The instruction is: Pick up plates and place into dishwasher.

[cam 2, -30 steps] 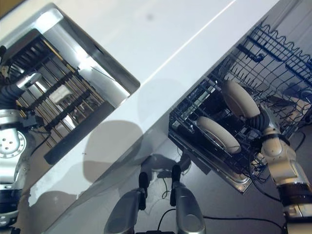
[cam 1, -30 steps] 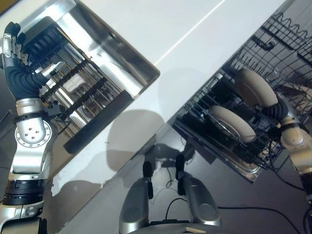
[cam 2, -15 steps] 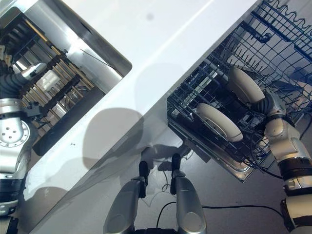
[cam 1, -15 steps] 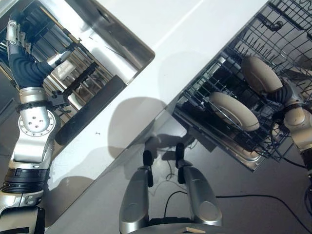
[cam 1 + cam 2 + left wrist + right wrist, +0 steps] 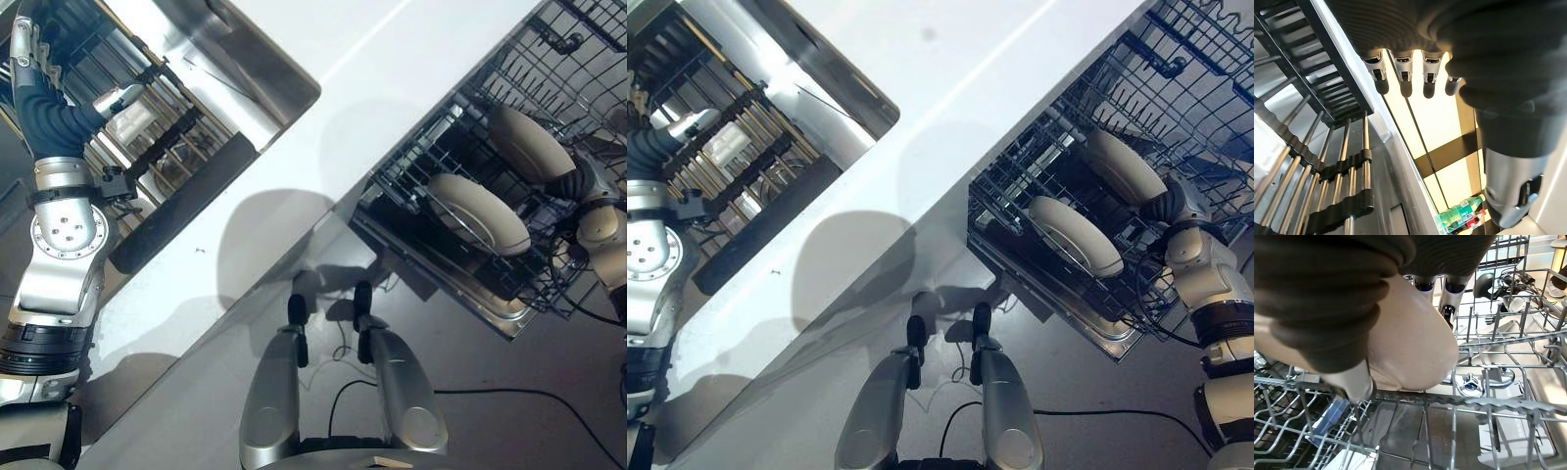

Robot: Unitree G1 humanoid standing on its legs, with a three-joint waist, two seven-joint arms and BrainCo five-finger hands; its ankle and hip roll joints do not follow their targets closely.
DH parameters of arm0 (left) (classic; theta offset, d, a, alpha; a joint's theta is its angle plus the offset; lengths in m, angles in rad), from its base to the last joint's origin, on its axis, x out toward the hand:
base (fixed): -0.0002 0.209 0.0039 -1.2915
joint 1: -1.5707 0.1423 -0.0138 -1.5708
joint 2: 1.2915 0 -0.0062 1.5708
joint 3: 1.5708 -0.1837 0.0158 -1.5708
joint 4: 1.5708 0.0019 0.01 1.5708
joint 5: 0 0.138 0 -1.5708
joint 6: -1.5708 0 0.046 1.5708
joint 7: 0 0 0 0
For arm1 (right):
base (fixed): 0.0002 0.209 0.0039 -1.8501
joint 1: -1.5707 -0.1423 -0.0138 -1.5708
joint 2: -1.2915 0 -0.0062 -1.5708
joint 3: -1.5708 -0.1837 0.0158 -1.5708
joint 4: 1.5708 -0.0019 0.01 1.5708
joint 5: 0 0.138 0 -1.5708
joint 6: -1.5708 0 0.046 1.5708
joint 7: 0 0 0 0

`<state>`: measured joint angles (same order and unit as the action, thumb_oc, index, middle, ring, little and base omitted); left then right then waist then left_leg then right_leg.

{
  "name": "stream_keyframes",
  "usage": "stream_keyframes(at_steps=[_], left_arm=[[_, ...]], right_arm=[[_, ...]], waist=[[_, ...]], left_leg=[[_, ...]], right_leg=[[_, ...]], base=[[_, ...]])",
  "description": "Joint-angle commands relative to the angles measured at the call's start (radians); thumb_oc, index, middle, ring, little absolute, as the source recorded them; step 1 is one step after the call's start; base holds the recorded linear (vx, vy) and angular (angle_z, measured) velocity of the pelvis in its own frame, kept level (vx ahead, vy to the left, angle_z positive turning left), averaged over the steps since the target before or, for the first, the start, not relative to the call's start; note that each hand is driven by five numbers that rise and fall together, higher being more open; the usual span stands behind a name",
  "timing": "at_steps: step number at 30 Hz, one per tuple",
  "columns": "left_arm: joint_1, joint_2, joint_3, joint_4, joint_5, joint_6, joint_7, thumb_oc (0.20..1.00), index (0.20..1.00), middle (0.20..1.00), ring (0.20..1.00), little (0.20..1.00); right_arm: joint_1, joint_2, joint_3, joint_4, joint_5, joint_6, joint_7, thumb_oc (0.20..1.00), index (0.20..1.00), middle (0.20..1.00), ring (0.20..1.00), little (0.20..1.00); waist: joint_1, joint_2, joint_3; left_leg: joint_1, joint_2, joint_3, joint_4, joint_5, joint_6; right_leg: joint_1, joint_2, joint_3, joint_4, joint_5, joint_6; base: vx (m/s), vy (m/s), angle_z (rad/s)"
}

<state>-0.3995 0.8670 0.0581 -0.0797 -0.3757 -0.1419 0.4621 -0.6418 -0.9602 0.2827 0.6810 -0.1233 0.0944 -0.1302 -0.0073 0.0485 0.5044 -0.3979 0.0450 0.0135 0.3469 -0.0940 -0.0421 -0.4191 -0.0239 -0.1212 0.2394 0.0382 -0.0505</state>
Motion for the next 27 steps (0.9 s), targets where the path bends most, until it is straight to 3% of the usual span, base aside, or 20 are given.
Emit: stream_keyframes(at_steps=[1, 17, 27], left_arm=[[-0.047, 0.009, 0.009, -0.03, -0.015, -0.031, 0.016, 1.0, 1.0, 1.0, 1.0, 1.0], [0.044, -0.044, 0.067, -0.013, -0.022, -0.05, -0.03, 1.0, 1.0, 1.0, 1.0, 1.0], [0.143, -0.1, 0.106, -0.021, -0.01, -0.074, -0.038, 1.0, 1.0, 1.0, 1.0, 1.0]], right_arm=[[0.088, 0.041, 0.084, 0.053, 0.026, 0.062, 0.012, 1.0, 1.0, 1.0, 1.0, 1.0], [0.167, 0.054, -0.05, -0.083, -0.056, 0.077, -0.036, 1.0, 1.0, 1.0, 1.0, 1.0], [0.25, 0.076, -0.221, -0.432, -0.217, 0.146, -0.083, 1.0, 1.0, 1.0, 1.0, 1.0]], waist=[[0.007, 0.03, 0.016], [0.0, 0.011, -0.01], [-0.029, 0.008, -0.026]], left_leg=[[-0.08, 0.047, -0.042, -0.027, 0.116, -0.042], [-0.004, 0.032, -0.029, -0.052, 0.101, -0.034], [0.014, 0.027, -0.018, -0.06, 0.093, -0.028]], right_leg=[[0.042, -0.038, -0.005, -0.001, -0.067, 0.058], [0.108, -0.047, 0.003, -0.042, -0.048, 0.071], [0.109, -0.046, 0.018, -0.039, -0.047, 0.076]], base=[[0.0, 0.0, 0.0], [0.01, 0.016, 0.03], [0.01, 0.024, -0.02]])
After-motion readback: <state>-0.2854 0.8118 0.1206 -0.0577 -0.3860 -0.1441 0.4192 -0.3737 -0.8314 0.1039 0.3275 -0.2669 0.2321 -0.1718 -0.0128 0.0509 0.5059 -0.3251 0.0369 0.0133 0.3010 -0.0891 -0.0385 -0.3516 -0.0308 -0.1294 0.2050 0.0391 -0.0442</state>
